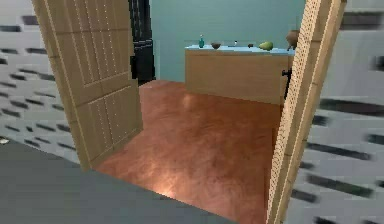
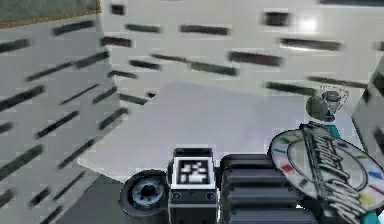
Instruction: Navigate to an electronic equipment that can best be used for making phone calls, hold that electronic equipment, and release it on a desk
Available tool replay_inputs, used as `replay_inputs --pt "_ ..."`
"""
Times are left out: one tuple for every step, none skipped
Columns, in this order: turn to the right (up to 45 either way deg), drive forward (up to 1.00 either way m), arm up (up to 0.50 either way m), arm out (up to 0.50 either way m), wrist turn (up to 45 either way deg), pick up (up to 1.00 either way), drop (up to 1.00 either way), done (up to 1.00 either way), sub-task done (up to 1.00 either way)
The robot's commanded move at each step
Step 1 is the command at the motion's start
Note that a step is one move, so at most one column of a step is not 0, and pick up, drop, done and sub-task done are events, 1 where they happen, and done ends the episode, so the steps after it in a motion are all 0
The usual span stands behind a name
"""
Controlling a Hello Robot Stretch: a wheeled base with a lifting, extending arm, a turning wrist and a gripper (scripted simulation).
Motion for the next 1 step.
replay_inputs --pt "-12.0 0.0 0.0 0.0 0.0 0.0 0.0 0.0 0.0"
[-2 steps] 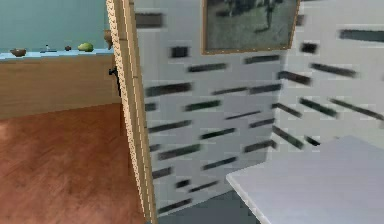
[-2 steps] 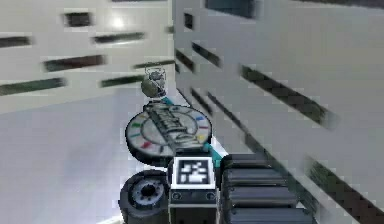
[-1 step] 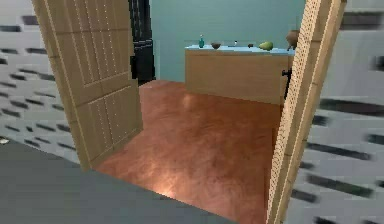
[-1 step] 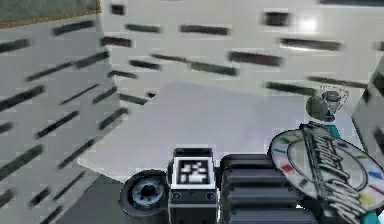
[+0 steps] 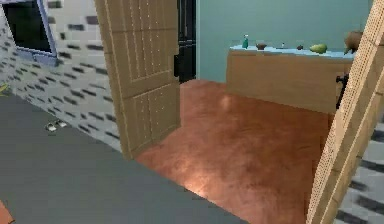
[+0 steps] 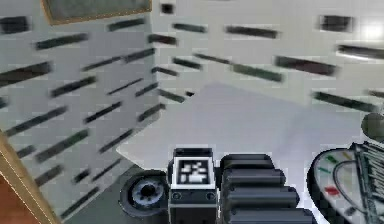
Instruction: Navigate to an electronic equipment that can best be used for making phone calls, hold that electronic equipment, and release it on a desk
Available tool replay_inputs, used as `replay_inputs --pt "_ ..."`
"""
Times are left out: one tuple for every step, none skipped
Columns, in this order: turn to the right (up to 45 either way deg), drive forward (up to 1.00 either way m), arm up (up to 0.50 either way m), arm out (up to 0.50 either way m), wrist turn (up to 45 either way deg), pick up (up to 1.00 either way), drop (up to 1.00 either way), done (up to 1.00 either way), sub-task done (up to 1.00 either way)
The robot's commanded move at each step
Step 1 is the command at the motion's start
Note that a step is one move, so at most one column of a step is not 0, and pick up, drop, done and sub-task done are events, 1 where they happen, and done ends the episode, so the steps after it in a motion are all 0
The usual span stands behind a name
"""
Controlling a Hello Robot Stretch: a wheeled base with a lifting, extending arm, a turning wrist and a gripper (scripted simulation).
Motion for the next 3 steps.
replay_inputs --pt "-3.0 0.0 0.0 0.0 0.0 0.0 0.0 0.0 0.0" --pt "0.0 0.5 0.0 0.0 0.0 0.0 0.0 0.0 0.0" --pt "-45.0 0.0 0.0 0.0 0.0 0.0 0.0 0.0 0.0"
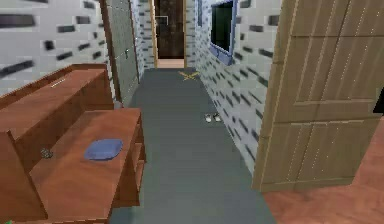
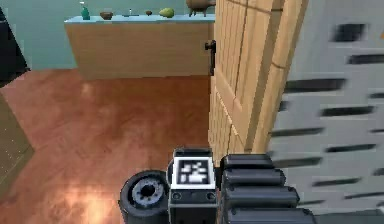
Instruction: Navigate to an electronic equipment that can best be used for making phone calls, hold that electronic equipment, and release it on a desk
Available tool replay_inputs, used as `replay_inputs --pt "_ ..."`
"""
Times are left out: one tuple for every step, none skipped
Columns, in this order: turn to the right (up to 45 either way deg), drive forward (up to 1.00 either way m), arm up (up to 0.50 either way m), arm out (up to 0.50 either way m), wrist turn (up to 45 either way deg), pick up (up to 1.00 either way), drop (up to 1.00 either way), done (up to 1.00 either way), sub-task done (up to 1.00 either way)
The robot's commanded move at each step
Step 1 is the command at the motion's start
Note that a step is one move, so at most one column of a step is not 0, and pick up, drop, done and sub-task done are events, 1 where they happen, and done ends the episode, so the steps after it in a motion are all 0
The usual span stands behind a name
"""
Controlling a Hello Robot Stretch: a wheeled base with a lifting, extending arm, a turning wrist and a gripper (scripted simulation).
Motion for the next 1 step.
replay_inputs --pt "0.0 0.85 0.0 0.0 0.0 0.0 0.0 0.0 0.0"
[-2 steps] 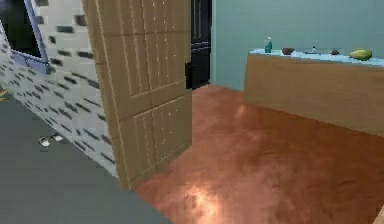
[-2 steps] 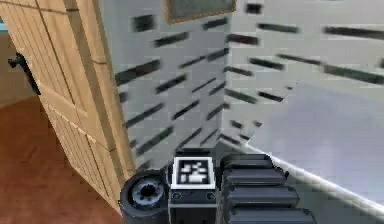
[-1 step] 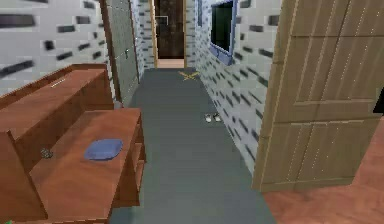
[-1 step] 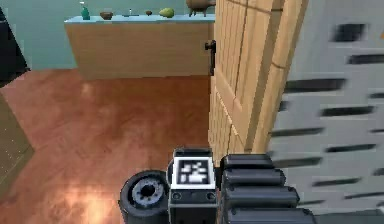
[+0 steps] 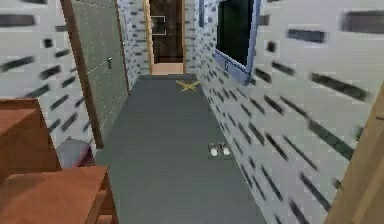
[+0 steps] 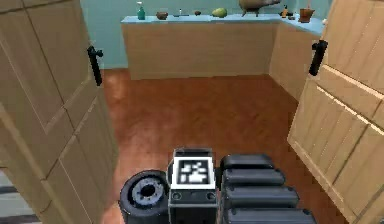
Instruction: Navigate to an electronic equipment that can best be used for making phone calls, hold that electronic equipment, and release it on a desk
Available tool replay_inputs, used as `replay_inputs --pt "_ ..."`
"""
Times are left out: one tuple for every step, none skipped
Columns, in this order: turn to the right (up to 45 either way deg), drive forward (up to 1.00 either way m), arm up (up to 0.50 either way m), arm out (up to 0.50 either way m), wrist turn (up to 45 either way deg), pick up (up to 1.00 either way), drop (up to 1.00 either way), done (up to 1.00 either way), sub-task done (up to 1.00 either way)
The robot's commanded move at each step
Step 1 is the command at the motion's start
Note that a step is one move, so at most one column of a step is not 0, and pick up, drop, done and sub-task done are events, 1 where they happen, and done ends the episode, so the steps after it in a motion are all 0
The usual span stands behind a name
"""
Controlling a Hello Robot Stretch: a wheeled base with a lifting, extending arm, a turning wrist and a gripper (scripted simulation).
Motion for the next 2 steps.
replay_inputs --pt "45.0 0.0 0.0 0.0 0.0 0.0 0.0 0.0 0.0" --pt "45.0 0.0 0.0 0.0 0.0 0.0 0.0 0.0 0.0"
